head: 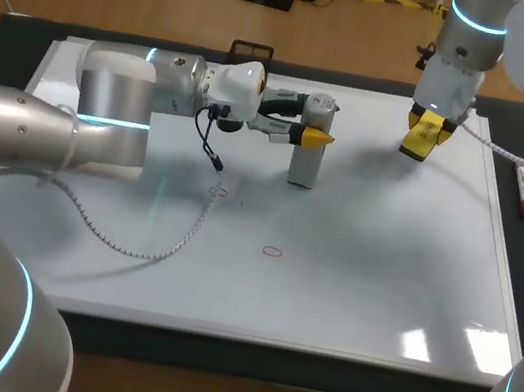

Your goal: Pick up the inspection probe, press it on each red-marked spot on the whiteboard one by one, put down the probe, pick up the eraser, and wipe off all the red marks.

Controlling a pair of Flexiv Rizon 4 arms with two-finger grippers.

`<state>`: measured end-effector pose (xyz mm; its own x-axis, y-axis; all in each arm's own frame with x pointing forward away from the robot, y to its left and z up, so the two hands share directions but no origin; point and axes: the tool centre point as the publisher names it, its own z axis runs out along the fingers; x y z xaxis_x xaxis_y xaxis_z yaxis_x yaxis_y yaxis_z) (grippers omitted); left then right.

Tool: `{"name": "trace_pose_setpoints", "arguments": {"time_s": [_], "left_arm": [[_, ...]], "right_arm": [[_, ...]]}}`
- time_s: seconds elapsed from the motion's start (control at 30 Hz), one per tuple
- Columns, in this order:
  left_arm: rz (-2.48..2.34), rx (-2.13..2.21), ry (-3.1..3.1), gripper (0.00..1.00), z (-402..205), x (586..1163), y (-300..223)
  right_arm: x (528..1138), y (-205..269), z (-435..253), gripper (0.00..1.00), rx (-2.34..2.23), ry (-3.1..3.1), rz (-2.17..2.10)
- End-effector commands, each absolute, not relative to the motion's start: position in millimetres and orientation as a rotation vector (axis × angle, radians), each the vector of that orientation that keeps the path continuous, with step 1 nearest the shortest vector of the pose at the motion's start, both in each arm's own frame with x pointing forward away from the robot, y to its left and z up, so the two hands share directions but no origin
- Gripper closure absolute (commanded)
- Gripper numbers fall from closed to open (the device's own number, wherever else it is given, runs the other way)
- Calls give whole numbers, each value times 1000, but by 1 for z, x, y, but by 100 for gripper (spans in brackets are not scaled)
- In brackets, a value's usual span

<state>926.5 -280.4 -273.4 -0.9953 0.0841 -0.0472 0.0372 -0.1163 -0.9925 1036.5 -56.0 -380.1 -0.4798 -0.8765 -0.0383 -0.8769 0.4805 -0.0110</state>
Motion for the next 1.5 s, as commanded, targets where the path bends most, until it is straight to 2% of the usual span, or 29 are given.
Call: {"name": "trace_pose_setpoints", "arguments": {"time_s": [0.03,0.53,0.93,1.5], "left_arm": [[2309,-139,-2078,100,-274,926,-279],[2296,-127,-2088,100,-275,928,-278],[2319,-153,-2069,100,-255,928,-275],[2443,-113,-2082,100,-206,952,-206]], "right_arm": [[1036,-56,-379,100,-1584,2670,12],[1036,-56,-379,100,-1584,2670,12],[1036,-56,-379,100,-1584,2670,12],[1036,-56,-379,100,-1584,2670,12]]}}
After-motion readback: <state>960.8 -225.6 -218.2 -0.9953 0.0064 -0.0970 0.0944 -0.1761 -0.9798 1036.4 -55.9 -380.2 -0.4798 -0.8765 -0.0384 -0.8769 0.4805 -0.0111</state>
